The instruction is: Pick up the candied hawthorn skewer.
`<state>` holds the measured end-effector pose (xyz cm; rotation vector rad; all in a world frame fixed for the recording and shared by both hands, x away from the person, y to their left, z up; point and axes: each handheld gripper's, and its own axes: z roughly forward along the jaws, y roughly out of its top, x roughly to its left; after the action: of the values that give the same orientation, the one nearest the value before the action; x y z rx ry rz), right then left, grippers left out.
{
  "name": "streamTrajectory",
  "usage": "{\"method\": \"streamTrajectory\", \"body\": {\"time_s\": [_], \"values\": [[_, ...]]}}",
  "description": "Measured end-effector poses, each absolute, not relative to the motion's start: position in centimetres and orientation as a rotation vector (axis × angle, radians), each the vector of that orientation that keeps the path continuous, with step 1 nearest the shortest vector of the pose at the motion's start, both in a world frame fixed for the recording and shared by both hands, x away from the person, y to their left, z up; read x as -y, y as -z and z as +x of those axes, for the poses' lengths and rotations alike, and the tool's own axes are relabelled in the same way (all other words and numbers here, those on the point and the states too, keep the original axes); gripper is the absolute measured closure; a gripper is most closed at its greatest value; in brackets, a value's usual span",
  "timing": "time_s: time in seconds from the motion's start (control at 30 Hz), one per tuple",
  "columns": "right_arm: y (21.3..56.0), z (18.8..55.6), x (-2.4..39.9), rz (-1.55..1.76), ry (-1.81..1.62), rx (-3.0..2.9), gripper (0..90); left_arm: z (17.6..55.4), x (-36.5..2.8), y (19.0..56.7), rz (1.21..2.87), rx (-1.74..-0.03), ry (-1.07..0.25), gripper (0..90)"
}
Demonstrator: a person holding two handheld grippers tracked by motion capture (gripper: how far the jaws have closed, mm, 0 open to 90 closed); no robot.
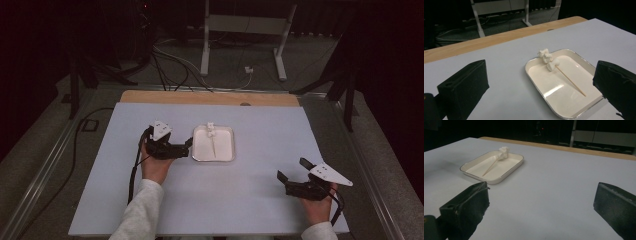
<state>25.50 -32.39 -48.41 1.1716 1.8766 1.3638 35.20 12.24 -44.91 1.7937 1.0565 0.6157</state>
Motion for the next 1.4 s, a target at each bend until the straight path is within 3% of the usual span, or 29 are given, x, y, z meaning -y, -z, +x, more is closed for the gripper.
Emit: {"method": "streamTrajectory", "body": {"time_s": [1.4], "values": [[48.5,25.6,32.5,1.18,-1.361,-1.882,0.3,39.3,-5.1,48.7,1.912,-1.121,-0.549,1.3]]}}
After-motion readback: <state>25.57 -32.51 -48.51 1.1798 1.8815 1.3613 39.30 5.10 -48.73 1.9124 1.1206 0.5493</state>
